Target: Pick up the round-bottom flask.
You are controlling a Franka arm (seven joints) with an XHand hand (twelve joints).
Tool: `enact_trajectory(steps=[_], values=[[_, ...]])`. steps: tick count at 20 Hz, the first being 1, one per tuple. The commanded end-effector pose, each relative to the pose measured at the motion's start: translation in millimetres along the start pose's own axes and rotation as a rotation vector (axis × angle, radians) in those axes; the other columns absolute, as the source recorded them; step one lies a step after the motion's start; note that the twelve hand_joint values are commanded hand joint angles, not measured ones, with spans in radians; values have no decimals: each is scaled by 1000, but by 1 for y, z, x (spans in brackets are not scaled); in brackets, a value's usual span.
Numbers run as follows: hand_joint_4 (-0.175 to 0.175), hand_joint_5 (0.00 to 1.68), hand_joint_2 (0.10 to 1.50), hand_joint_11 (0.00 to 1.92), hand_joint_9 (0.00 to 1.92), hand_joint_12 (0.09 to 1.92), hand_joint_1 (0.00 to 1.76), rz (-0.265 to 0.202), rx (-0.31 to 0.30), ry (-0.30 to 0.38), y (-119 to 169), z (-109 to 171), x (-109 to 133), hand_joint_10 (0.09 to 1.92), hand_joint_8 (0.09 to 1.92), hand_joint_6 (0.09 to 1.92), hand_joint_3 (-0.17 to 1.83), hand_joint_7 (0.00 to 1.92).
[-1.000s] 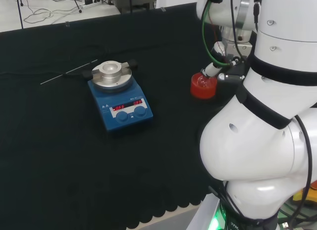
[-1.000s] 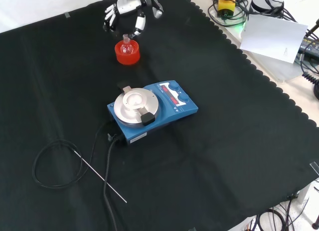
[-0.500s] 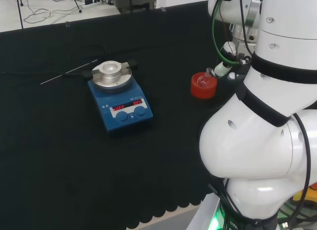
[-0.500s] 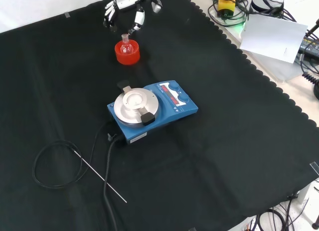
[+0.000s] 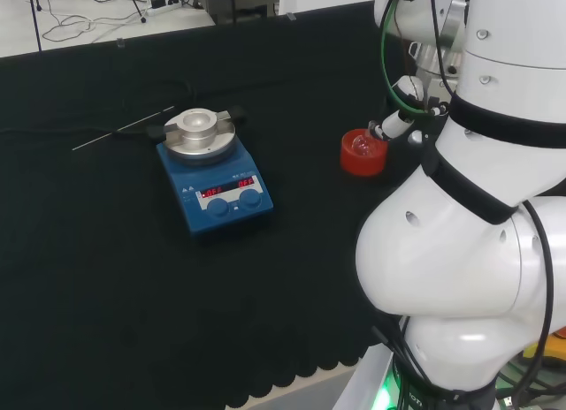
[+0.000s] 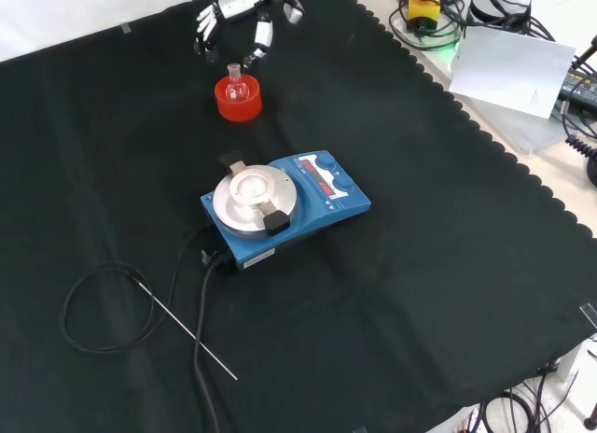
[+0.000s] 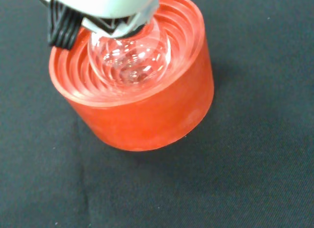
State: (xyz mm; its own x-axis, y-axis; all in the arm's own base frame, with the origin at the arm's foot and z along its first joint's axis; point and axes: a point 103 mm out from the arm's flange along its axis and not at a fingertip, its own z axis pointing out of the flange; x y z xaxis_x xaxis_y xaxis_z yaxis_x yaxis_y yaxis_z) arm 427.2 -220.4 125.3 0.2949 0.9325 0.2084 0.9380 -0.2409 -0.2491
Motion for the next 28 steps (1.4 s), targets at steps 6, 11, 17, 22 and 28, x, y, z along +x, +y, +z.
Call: enact_trajectory(steps=[6,11,17,22,28], values=[[-69,521,560,205,517,1392,884,-62,42,53,2,9,1,658,686,721,681,309],[-68,534,560,206,520,1393,881,-64,32,44,5,13,7,659,687,719,676,311],[-73,655,562,208,532,1395,896,-60,15,22,5,17,21,660,690,758,668,321],[-84,800,568,215,547,1397,915,-55,25,15,6,18,20,658,693,806,662,339],[-91,836,573,220,562,1396,926,-46,31,15,8,19,10,656,693,815,659,348]])
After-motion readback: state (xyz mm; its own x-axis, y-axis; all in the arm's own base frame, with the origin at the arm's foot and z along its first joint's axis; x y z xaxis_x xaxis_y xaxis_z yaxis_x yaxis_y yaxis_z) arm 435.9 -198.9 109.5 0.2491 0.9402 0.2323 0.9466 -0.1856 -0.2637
